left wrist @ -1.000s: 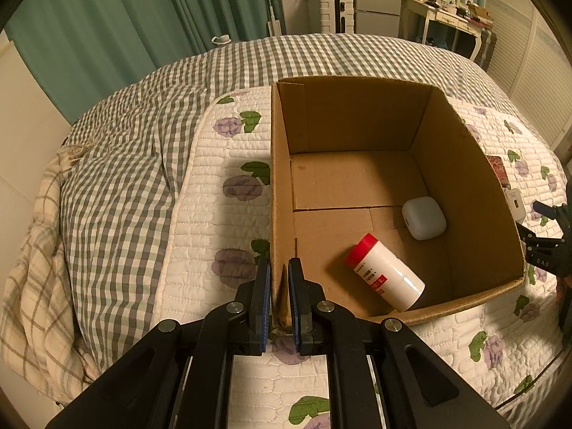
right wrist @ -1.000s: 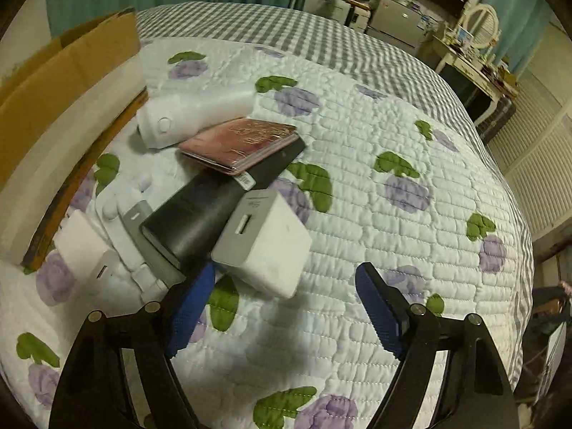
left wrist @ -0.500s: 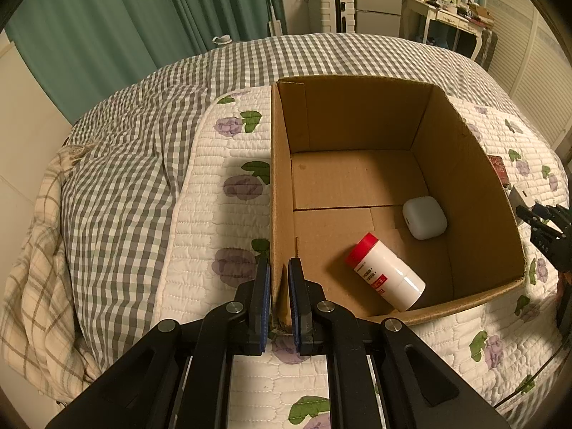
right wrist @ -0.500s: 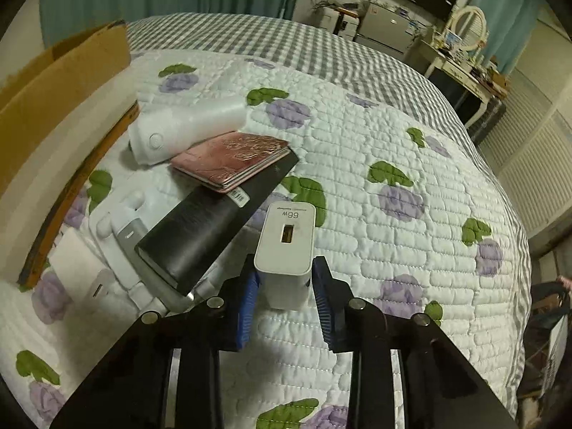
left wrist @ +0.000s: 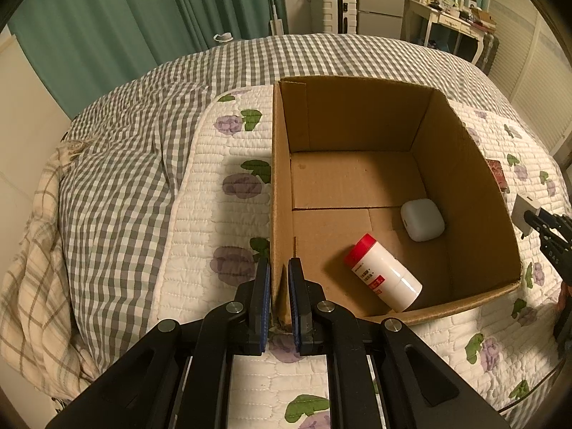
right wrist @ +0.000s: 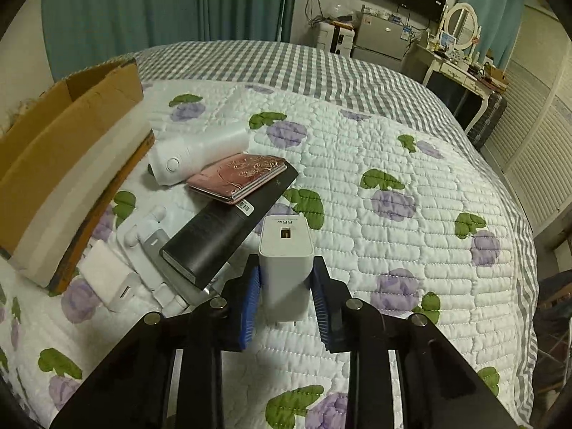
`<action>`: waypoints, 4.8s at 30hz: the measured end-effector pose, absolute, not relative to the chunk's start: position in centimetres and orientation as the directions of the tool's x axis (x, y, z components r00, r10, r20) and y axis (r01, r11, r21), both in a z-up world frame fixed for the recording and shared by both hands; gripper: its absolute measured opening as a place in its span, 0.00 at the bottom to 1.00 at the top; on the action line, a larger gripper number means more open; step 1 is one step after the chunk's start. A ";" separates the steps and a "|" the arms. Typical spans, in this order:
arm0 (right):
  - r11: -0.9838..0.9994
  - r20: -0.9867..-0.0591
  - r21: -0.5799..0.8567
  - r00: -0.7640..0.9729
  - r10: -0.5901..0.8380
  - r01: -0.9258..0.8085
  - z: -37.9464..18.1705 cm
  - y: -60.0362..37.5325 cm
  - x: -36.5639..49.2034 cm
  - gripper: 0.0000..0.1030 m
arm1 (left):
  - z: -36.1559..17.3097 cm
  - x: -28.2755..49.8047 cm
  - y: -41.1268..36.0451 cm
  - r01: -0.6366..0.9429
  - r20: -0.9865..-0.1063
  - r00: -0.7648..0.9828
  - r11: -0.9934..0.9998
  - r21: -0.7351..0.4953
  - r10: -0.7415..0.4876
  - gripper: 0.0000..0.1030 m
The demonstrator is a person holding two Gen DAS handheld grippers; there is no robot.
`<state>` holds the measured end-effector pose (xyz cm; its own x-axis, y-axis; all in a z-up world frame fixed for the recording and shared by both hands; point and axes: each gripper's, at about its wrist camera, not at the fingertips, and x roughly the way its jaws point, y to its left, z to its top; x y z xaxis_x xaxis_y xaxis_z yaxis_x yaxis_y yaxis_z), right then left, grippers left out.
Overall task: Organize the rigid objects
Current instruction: 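Carry the white charger into the box and release it, then grasp the black cylindrical bottle with the right gripper, then carry the black bottle into the box and release it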
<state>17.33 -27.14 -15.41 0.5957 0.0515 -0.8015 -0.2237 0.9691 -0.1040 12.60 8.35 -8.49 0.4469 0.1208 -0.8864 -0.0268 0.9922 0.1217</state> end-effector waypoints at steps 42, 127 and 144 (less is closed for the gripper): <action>0.788 -0.788 -0.078 0.521 0.327 -0.611 -9.9 -3.8 19.0 0.27 | -8.5 12.7 8.7 0.001 -0.887 0.455 0.996 0.089 0.079 0.09; 0.989 -0.780 0.032 0.615 0.116 -0.147 -12.0 -25.6 14.9 0.40 | -9.1 12.6 8.4 -0.018 -0.894 0.434 0.993 0.116 0.112 0.09; 0.915 -0.615 -0.015 0.725 0.310 -0.404 -1.3 -15.3 13.2 0.40 | -9.0 12.7 8.3 -0.017 -0.894 0.435 0.994 0.111 0.107 0.09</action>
<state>13.17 -15.30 -1.33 0.7249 0.3101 -0.6151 -0.4041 0.9146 -0.0151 12.69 8.30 -9.02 0.4346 0.1069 -0.8943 -0.0165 0.9937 0.1107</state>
